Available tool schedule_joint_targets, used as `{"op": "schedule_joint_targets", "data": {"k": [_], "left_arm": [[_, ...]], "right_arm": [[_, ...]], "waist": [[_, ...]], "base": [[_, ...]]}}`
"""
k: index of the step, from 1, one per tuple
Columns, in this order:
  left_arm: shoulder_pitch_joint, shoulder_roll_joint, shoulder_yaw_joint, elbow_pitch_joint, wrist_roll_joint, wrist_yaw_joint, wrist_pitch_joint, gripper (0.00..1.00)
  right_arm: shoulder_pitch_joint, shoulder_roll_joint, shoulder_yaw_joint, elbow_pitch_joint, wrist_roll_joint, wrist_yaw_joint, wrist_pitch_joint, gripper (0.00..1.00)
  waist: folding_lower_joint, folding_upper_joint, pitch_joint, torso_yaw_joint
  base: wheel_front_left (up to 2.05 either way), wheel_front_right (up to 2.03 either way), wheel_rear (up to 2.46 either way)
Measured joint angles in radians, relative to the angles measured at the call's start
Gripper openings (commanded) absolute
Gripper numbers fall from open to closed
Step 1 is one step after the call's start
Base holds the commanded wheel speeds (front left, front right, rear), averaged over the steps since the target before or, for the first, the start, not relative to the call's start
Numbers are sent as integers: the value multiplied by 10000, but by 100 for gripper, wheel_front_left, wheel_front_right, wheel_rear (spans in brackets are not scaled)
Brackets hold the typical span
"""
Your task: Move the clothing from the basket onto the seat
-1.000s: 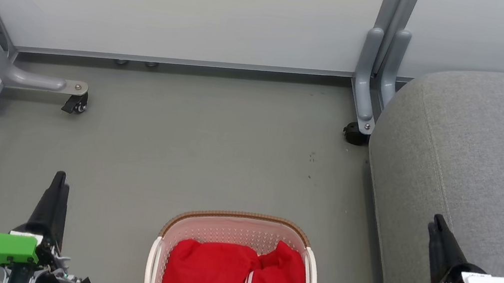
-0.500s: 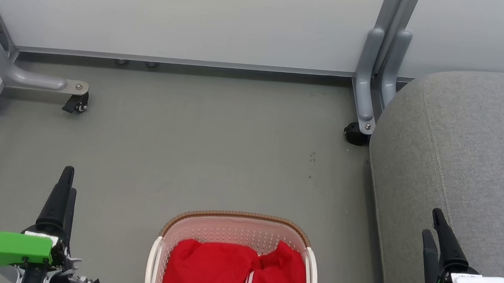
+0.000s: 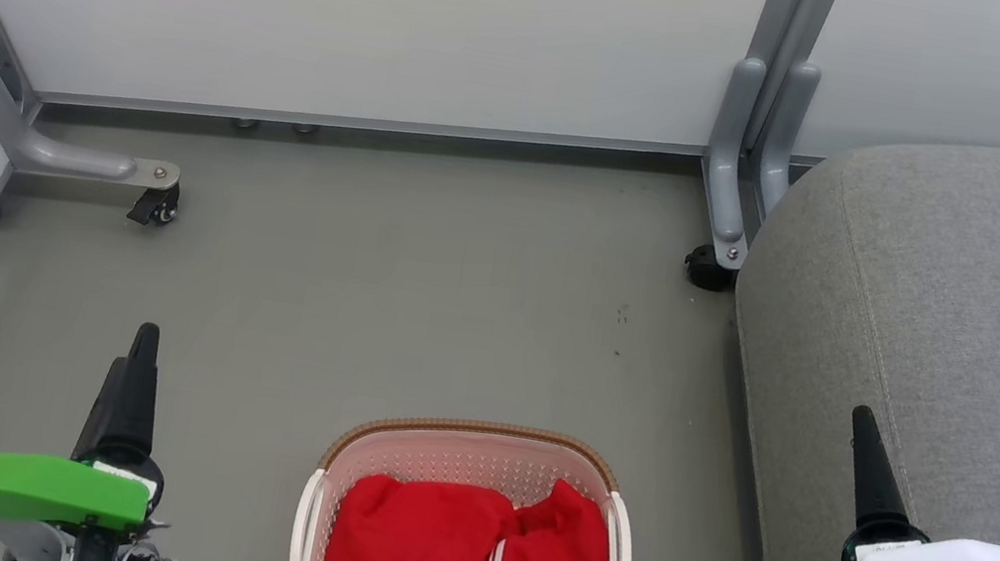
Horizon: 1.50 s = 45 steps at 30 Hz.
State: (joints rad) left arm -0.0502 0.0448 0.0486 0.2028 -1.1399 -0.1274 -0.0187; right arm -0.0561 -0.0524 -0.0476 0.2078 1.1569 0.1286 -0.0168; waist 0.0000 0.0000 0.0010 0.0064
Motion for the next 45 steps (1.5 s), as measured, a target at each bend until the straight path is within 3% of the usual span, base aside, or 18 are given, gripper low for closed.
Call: {"op": "schedule_joint_targets", "data": {"k": [22,45], "left_arm": [[201,-2,-790,-533,4023,305,-736,100],[391,4,-1170,-343,6378,575,-1373,100]], "right_arm": [[312,-196,677,-366,-4362,2,-736,100],[533,-368,1206,-483,-7273,4,-1379,100]], "waist": [[0,0,-84,114],[0,0,-213,236]], "base": [[0,0,0],[0,0,0]]}}
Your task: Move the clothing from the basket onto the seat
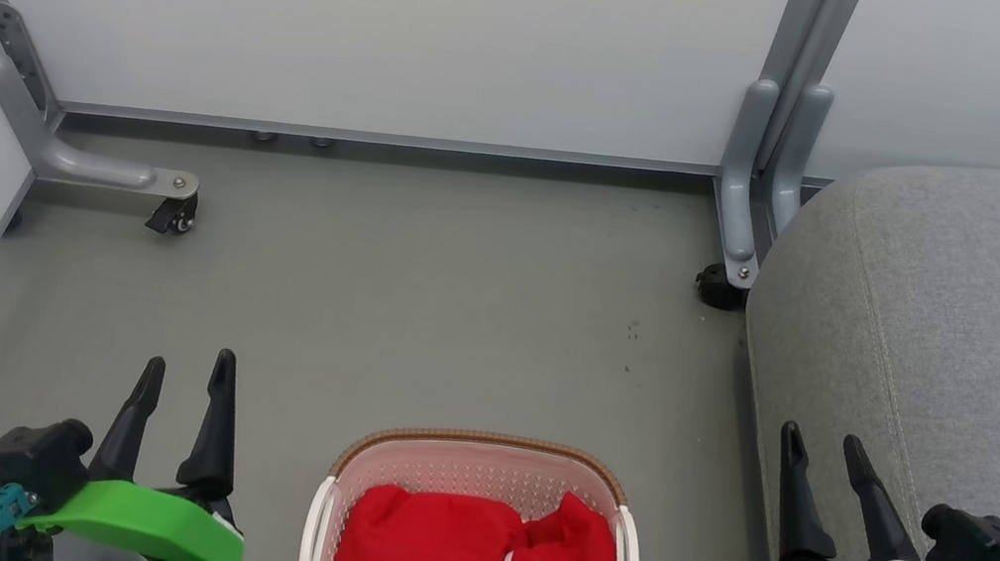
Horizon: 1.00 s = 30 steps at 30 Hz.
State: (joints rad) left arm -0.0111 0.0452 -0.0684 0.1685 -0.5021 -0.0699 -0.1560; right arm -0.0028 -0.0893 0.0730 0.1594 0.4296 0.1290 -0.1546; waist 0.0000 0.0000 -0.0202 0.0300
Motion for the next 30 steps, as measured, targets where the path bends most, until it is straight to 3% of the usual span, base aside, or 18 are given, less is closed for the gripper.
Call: {"op": "schedule_joint_targets", "data": {"k": [30], "left_arm": [[159,12,-435,230,2694,230,-667,100]], "right_arm": [[383,94,77,-94,-2602,4,-673,100]], "waist": [[0,0,-285,122]], "base": [[0,0,0]]}}
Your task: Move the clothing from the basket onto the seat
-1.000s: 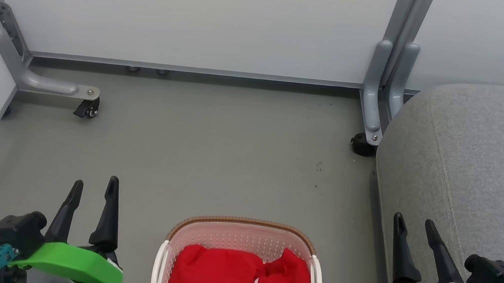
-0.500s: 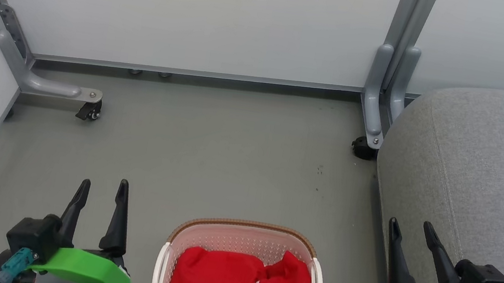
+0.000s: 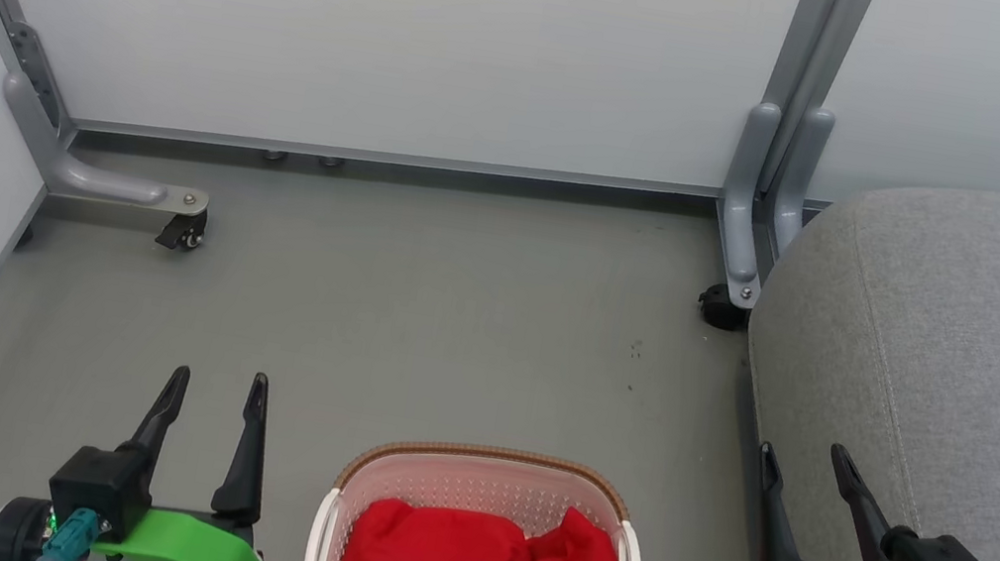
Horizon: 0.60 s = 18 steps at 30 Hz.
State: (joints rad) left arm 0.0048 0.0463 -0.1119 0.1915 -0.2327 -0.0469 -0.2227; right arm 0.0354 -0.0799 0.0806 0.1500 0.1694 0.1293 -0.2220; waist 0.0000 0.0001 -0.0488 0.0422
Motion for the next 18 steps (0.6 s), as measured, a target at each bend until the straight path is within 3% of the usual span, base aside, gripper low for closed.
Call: {"op": "schedule_joint_targets", "data": {"k": [18], "left_arm": [[107,4,-230,-27,1298,123,-339,100]], "right_arm": [[211,35,100,-113,-1354,13,-341,100]], "waist": [[0,0,-129,67]], "base": [[0,0,0]]}}
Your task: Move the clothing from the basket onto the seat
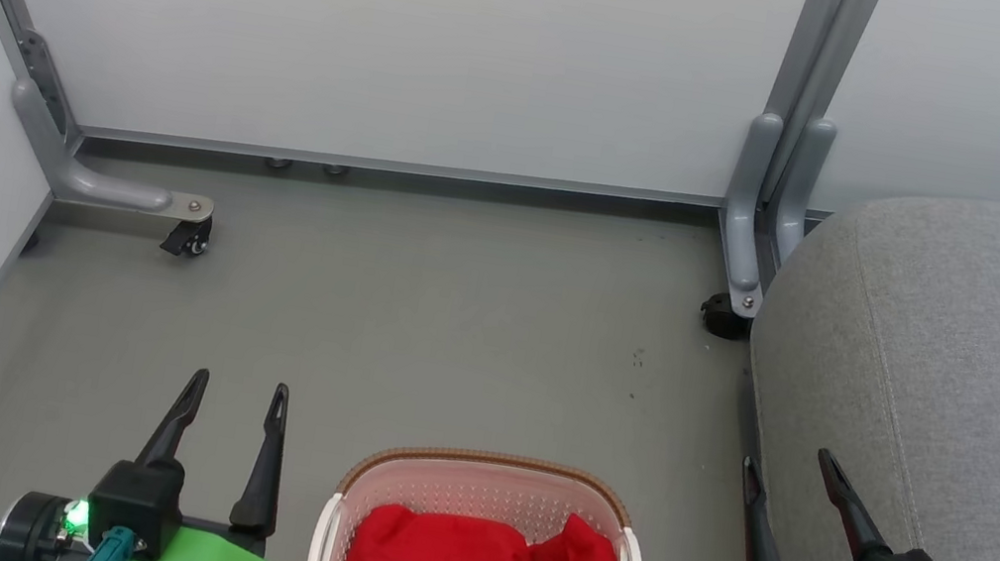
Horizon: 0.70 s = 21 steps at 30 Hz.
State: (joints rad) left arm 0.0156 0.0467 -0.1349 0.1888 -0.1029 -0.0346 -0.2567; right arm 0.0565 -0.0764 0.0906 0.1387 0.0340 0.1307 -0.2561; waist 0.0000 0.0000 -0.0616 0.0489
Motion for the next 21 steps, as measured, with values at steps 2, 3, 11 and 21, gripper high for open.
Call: {"op": "schedule_joint_targets", "data": {"k": [2,3,11,21], "left_arm": [[2,2,-23,0,104,0,-13,100],[3,2,-35,0,178,0,-29,100],[21,2,-46,35,276,0,-59,100],[51,4,-48,58,276,0,-59,100]], "right_arm": [[5,2,15,-10,-144,0,-21,100],[10,4,21,-13,-226,0,-58,100],[42,25,10,0,-284,0,-65,100],[78,65,4,10,-278,0,-65,100]], "waist": [[0,0,5,10],[0,0,7,15],[0,0,-10,41],[0,0,-42,45]], "base": [[0,0,0],[0,0,0],[0,0,0],[0,0,0]]}}
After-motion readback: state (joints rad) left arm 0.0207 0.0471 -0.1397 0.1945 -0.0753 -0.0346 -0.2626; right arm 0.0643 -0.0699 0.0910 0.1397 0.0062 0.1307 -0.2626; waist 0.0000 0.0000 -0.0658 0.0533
